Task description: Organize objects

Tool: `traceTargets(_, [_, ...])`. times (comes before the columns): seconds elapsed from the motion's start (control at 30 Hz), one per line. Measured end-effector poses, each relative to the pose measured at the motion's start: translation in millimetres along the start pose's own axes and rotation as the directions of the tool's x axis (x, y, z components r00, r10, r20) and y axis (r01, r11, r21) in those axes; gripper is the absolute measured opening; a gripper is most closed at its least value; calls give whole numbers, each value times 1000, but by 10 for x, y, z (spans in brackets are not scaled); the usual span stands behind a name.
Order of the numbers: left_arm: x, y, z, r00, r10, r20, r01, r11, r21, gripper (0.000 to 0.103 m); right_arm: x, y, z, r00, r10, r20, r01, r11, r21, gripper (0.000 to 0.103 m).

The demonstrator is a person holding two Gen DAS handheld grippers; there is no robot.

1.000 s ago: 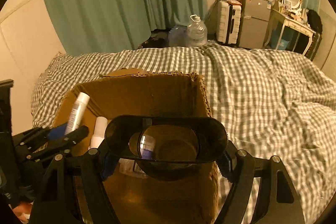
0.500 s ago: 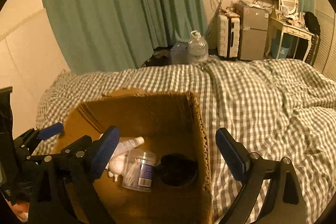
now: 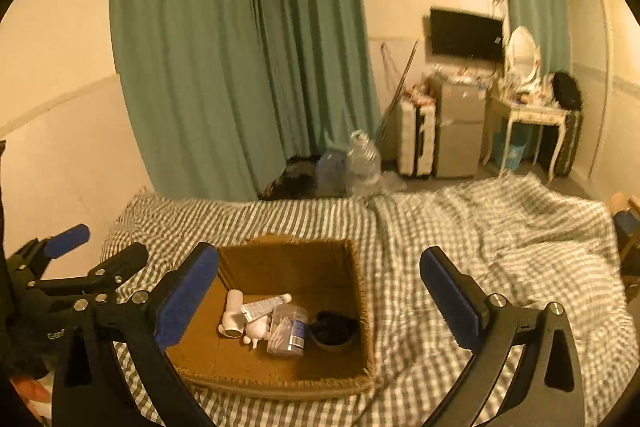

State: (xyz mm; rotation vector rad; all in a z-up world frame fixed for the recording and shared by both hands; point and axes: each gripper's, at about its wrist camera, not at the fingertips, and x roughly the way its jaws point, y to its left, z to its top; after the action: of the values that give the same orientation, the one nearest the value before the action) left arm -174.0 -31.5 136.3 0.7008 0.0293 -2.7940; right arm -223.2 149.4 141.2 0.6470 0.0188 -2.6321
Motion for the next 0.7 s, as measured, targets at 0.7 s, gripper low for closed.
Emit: traceTargets(0.7, [-648, 164, -1446, 978, 97, 186, -74, 989, -128, 103, -719, 351, -1417, 976, -71, 205, 92, 991, -95, 102])
